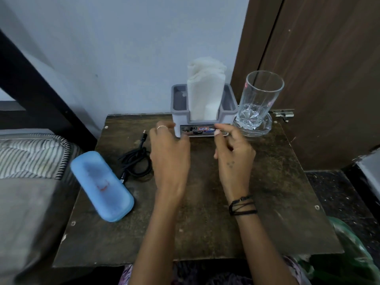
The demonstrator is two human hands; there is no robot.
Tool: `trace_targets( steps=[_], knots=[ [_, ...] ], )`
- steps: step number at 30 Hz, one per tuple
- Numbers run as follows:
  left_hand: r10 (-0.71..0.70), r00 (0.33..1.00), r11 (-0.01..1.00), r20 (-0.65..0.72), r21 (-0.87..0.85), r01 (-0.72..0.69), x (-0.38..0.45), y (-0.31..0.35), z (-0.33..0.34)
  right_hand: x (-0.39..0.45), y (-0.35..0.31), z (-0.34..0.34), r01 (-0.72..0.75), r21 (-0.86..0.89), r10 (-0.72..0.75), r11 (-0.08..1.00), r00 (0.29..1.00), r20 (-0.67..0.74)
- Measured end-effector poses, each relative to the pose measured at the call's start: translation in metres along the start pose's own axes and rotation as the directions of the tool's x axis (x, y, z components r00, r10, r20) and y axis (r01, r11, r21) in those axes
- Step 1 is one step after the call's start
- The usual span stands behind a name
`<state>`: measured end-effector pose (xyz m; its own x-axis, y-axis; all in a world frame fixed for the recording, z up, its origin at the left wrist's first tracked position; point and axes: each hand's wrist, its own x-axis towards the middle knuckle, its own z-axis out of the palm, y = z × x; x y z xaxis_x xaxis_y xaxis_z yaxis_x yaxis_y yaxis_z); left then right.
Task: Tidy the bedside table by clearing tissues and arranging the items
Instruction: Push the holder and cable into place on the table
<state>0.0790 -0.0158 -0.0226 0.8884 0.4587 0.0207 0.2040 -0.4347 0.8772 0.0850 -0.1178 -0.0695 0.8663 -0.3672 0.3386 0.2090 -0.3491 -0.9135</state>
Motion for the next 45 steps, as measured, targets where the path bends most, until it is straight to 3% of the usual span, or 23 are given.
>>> trace_targets(
  steps=[2,5,7,10,12,15,21,28,35,39,41,45],
  knots=[
    [0.051,0.999,0.975,0.005,0.214,-0.051,0.003,0.002,-0.020,-0.013,-0.014,0.009,0.087,-0.040,-0.076,0.995,0.971,0.228],
    [0.042,0.999,0.915,-0.019,0.402,-0.030,0.009,0.001,-0.045,-0.030,-0.026,0.024,0.226,-0.153,-0.098,0.962,0.809,0.580],
    [-0.009,1.000,0.874,0.023,0.487,-0.003,0.014,-0.004,-0.056,-0.035,-0.028,0.034,0.301,-0.241,-0.057,0.923,0.725,0.687],
    [-0.082,0.994,0.829,0.069,0.558,0.030,0.018,-0.013,-0.065,-0.038,-0.030,0.045,0.372,-0.283,-0.037,0.884,0.660,0.750],
    [-0.117,0.988,0.801,0.101,0.598,0.034,0.017,-0.018,-0.064,-0.039,-0.032,0.051,0.405,-0.292,-0.058,0.867,0.664,0.746],
    [-0.143,0.979,0.775,0.148,0.632,0.018,0.016,-0.021,-0.056,-0.043,-0.030,0.059,0.425,-0.315,-0.110,0.849,0.723,0.682],
    [-0.070,0.980,0.821,0.189,0.568,-0.051,0.020,-0.031,-0.038,-0.043,-0.023,0.075,0.426,-0.356,-0.169,0.832,0.804,0.570],
    [0.081,0.988,0.969,0.130,0.223,-0.109,0.040,-0.049,-0.023,-0.018,-0.015,0.099,0.397,-0.427,-0.142,0.813,0.845,0.515],
    [0.155,0.976,0.984,0.152,0.069,-0.167,0.061,-0.059,-0.011,-0.002,-0.007,0.110,0.378,-0.536,-0.120,0.755,0.883,0.454],
    [0.162,0.974,0.977,0.159,0.113,-0.181,0.056,-0.053,-0.022,-0.008,-0.011,0.102,0.361,-0.469,-0.126,0.806,0.880,0.459],
    [0.139,0.984,0.980,0.109,0.126,-0.152,0.050,-0.044,-0.035,-0.016,-0.021,0.090,0.327,-0.347,-0.140,0.879,0.872,0.468],
    [0.107,0.994,0.936,-0.028,0.340,-0.092,0.036,-0.031,-0.070,-0.042,-0.047,0.070,0.291,-0.081,-0.183,0.953,0.769,0.612]
  ],
)
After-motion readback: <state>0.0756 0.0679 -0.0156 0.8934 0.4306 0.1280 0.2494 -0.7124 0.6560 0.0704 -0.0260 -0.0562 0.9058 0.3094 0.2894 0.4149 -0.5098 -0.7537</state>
